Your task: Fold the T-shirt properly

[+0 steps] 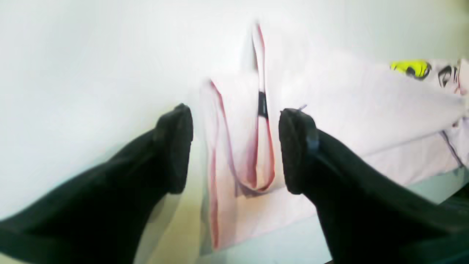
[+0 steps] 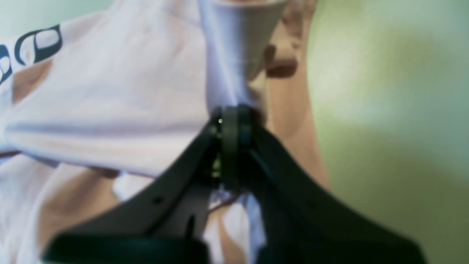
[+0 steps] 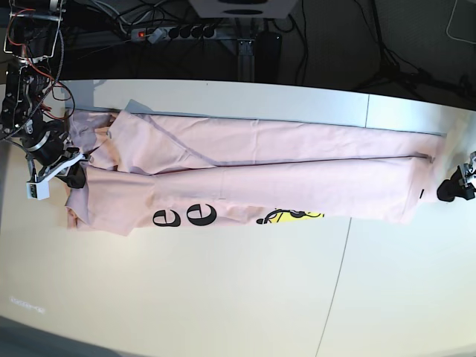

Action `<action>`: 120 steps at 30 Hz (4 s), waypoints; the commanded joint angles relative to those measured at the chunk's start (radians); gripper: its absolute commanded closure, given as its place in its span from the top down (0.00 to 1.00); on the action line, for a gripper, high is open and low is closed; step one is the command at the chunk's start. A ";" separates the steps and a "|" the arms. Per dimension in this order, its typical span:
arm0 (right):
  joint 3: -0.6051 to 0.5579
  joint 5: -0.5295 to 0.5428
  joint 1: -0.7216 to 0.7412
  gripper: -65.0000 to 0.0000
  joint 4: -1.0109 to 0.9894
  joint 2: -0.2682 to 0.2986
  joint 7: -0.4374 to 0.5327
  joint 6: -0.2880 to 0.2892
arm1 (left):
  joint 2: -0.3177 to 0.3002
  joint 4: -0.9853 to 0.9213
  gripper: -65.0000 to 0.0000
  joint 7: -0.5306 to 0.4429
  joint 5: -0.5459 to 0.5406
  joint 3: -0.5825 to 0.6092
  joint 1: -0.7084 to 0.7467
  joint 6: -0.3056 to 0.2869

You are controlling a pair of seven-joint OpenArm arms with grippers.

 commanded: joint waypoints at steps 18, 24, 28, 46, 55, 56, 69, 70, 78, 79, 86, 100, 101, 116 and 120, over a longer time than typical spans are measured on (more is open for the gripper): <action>0.003 -0.018 0.002 0.00 0.002 0.020 -0.034 0.067 | -0.034 0.009 0.68 0.066 -0.098 -0.008 -0.016 0.006; 0.003 -0.019 0.002 0.00 0.003 0.021 -0.038 0.067 | -0.037 0.009 0.73 0.066 -0.089 -0.008 -0.016 0.006; 0.003 -0.018 0.002 0.00 0.002 0.021 -0.038 0.067 | -0.037 0.009 0.73 0.067 -0.101 -0.008 -0.016 0.006; 0.003 -0.007 0.002 0.00 0.003 0.019 -0.037 0.067 | -0.007 0.008 0.73 0.133 -0.142 -0.008 -0.015 0.006; 0.003 -0.006 0.003 0.00 0.002 0.019 -0.037 0.067 | 0.000 0.008 0.73 0.064 -0.073 -0.008 0.029 0.006; 0.003 -0.003 0.003 0.00 0.003 0.019 -0.037 0.067 | 0.002 0.008 0.73 0.051 -0.063 -0.008 0.034 0.006; 0.003 -0.003 0.002 0.00 0.003 0.019 -0.037 0.067 | 0.073 0.008 0.73 0.042 0.014 -0.008 0.045 0.006; 0.003 -0.003 0.002 0.00 0.003 0.019 -0.037 0.067 | 0.080 0.008 0.73 0.040 0.017 -0.008 0.045 0.006; 0.003 -0.003 0.002 0.00 0.002 0.019 -0.037 0.067 | 0.100 0.008 0.73 0.011 0.040 -0.008 0.045 0.006; 0.003 -0.003 0.002 0.00 0.003 0.019 -0.037 0.067 | 0.101 0.008 0.73 0.010 0.042 -0.008 0.045 0.006; 0.003 0.009 0.002 0.00 0.003 0.019 -0.037 0.067 | 0.114 0.008 0.22 -0.082 0.115 -0.008 0.045 0.006; 0.009 0.155 0.002 0.00 0.032 0.019 -0.037 0.068 | 0.115 0.008 0.00 -0.080 0.187 -0.008 0.044 0.006; 0.015 0.160 0.002 0.00 0.044 0.019 -0.037 0.068 | 0.113 0.008 0.00 -0.088 0.187 -0.008 0.042 0.006; 0.074 0.172 0.002 0.00 0.173 0.064 -0.060 0.068 | 0.043 0.008 0.00 -0.098 0.205 -0.008 0.008 0.006; 0.093 0.168 0.002 0.00 0.173 0.080 -0.063 0.068 | 0.003 0.013 0.00 -0.008 0.169 -0.008 -0.030 0.006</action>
